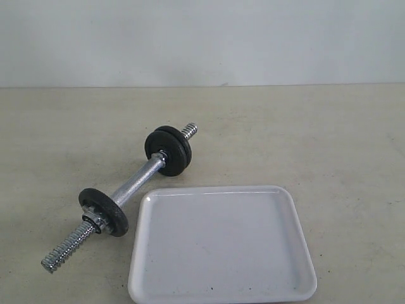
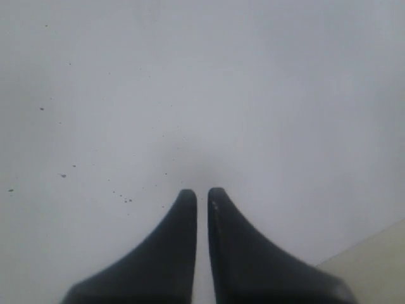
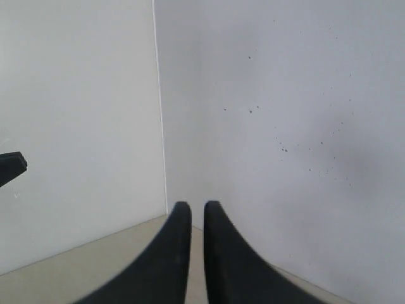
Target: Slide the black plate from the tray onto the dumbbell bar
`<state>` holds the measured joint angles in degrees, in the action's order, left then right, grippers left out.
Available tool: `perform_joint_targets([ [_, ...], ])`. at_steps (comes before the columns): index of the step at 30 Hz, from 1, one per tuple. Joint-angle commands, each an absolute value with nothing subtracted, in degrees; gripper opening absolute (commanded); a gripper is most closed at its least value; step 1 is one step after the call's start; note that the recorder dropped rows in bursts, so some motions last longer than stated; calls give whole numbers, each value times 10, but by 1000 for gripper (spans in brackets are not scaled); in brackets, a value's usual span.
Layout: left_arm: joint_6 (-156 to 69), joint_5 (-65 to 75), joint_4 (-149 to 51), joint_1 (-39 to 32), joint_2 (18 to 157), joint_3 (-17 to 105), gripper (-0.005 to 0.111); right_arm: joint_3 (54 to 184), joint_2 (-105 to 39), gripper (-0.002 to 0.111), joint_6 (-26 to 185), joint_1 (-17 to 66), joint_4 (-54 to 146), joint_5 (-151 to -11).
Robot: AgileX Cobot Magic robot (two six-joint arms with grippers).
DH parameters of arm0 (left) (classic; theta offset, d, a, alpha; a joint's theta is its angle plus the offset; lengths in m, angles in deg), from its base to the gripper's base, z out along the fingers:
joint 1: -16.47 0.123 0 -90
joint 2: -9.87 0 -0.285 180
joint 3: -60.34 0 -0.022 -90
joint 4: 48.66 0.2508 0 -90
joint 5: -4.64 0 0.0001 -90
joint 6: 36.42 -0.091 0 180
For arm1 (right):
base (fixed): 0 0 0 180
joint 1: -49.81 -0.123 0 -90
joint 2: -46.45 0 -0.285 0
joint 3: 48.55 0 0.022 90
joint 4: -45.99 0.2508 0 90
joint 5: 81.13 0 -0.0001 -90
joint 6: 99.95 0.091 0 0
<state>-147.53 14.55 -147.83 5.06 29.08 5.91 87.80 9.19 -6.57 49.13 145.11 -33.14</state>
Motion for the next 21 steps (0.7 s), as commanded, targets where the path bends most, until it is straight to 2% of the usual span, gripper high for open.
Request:
perform_joint_targets([
  [1, -1470, 140, -1486, 53, 287, 56, 5, 876, 94, 5, -60, 493, 1444, -327],
  [5, -1470, 140, -1486, 53, 287, 56, 5, 876, 94, 5, -63, 493, 1434, -341],
  [10, -1470, 138, -1486, 53, 287, 56, 5, 876, 93, 5, -62, 471, 1343, -444],
  [17, -1470, 135, -1486, 53, 287, 56, 5, 837, 128, 5, 108, 332, 1114, -664],
  [21, -1470, 135, -1486, 53, 287, 56, 5, 762, 200, 5, 163, 280, 1100, -795],
])
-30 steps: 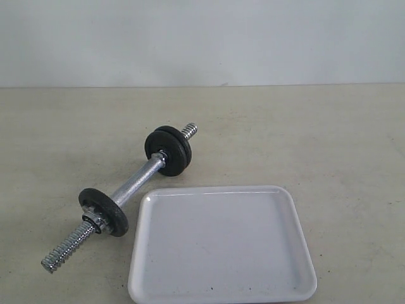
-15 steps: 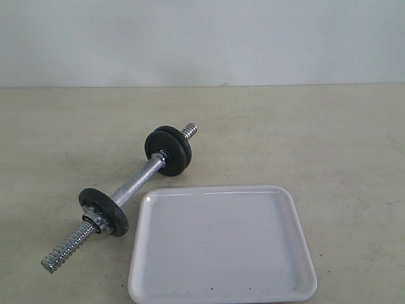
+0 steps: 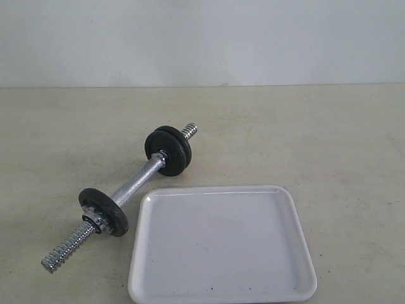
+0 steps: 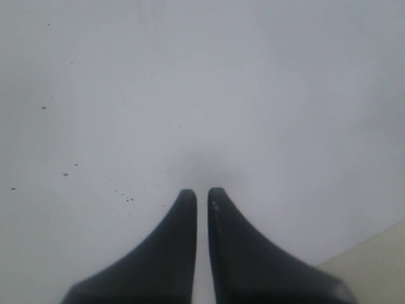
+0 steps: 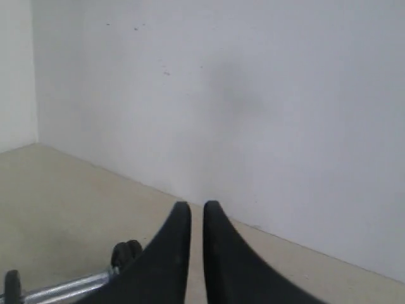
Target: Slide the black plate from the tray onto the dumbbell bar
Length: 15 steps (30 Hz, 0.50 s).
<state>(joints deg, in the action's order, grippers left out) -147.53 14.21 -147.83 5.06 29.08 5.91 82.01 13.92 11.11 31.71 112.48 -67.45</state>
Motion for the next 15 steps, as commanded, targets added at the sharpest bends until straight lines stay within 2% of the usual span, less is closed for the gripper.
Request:
perform_joint_targets([
  [1, -1470, 135, -1486, 53, 287, 56, 5, 740, 223, 5, 160, 273, 1100, -811],
  [8, -1470, 135, -1486, 53, 287, 56, 5, 614, 351, 5, 149, 278, 1100, -849],
  [15, -1470, 135, -1486, 53, 287, 56, 5, 590, 387, 5, 157, 373, 1102, -816],
])
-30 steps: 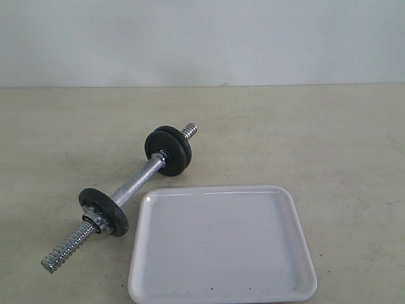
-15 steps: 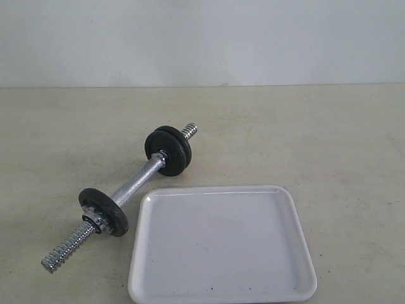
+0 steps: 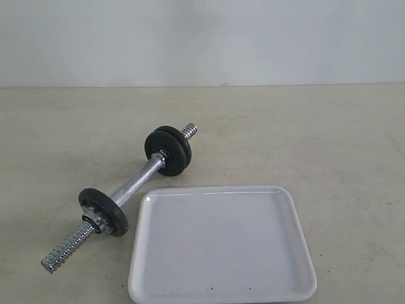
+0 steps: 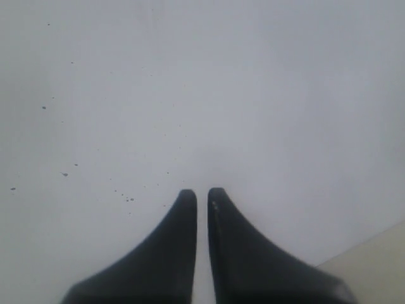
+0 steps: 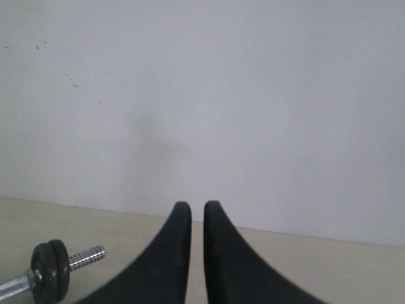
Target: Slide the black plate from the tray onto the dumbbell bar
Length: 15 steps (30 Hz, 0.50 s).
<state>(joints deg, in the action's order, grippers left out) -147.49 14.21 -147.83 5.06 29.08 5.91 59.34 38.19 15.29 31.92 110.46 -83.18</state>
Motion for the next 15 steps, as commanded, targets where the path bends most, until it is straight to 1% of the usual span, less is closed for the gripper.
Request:
perform_joint_targets([
  [1, -1470, 135, -1486, 53, 287, 56, 5, 589, 387, 5, 157, 391, 1102, -816],
  [5, -1470, 135, -1486, 53, 287, 56, 5, 589, 387, 5, 157, 436, 1102, -811],
  [15, -1470, 135, -1486, 53, 287, 56, 5, 598, 387, 5, 151, 440, 1099, -803],
])
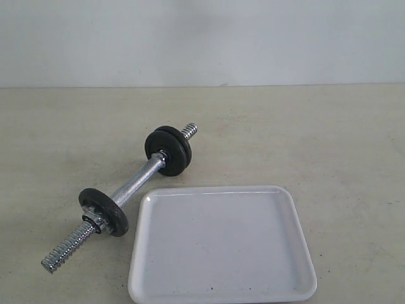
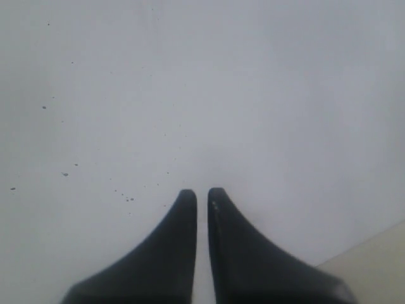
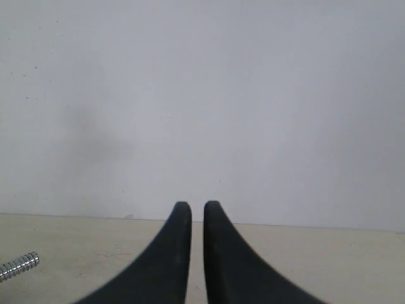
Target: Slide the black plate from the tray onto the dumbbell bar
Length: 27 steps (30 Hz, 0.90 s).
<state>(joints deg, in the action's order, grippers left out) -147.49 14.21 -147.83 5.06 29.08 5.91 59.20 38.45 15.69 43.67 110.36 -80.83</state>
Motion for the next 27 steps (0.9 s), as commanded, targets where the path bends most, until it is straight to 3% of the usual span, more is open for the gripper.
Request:
perform_joint_targets([
  [1, -1470, 135, -1486, 53, 287, 56, 5, 601, 387, 5, 151, 440, 1099, -798],
  [6, -1470, 135, -1486, 53, 287, 56, 5, 602, 387, 5, 189, 440, 1040, -800],
  [13, -1470, 135, -1486, 53, 287, 56, 5, 590, 387, 5, 751, 441, 472, -792],
  [18, -1470, 135, -1486, 53, 287, 56, 5, 542, 387, 5, 778, 441, 439, -791],
  [24, -1470, 135, -1486, 53, 287, 56, 5, 542, 387, 5, 780, 442, 401, -606],
  [27, -1470, 135, -1486, 53, 287, 56, 5, 542, 387, 5, 788, 442, 401, -600],
])
